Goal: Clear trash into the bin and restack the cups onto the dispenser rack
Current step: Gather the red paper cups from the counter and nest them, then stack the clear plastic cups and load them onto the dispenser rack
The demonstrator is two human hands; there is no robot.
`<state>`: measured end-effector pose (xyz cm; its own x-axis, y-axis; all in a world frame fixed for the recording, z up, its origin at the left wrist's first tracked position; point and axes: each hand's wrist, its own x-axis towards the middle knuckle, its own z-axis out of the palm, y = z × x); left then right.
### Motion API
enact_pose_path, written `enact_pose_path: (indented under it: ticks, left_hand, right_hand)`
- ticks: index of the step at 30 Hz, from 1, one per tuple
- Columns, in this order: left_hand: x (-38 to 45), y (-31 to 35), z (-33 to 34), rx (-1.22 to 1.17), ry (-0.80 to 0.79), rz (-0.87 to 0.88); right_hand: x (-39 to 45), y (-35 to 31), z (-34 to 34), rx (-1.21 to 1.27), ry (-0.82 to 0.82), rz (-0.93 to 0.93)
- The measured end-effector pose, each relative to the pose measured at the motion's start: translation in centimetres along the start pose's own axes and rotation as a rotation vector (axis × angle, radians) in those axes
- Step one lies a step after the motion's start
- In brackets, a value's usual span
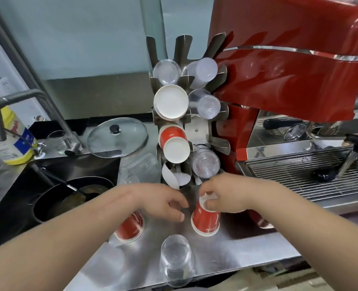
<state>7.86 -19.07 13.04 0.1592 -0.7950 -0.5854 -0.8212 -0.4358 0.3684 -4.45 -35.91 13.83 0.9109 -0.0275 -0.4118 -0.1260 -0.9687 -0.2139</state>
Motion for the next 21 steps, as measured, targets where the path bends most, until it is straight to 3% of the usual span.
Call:
enact_pose_path:
  ticks: [8, 15, 21]
  left_hand:
    - [-6.9, -3.3, -5.4, 0.051, -0.071, -0.160]
    - [-10.3, -8.9, -9.3, 0.089, 0.045, -0.310]
    - [-9.7, -14.3, -10.2, 0.119, 0.063, -0.424]
  right_hand:
    - [-0.9, -6.2, -6.8, -0.049, -0.051, -0.133]
    - [1.7, -12.2, -10.3, -0.126, -0.084, -0.226]
    - [7.4, -16.6, -10.7, -0.159, -0.013, -0.176]
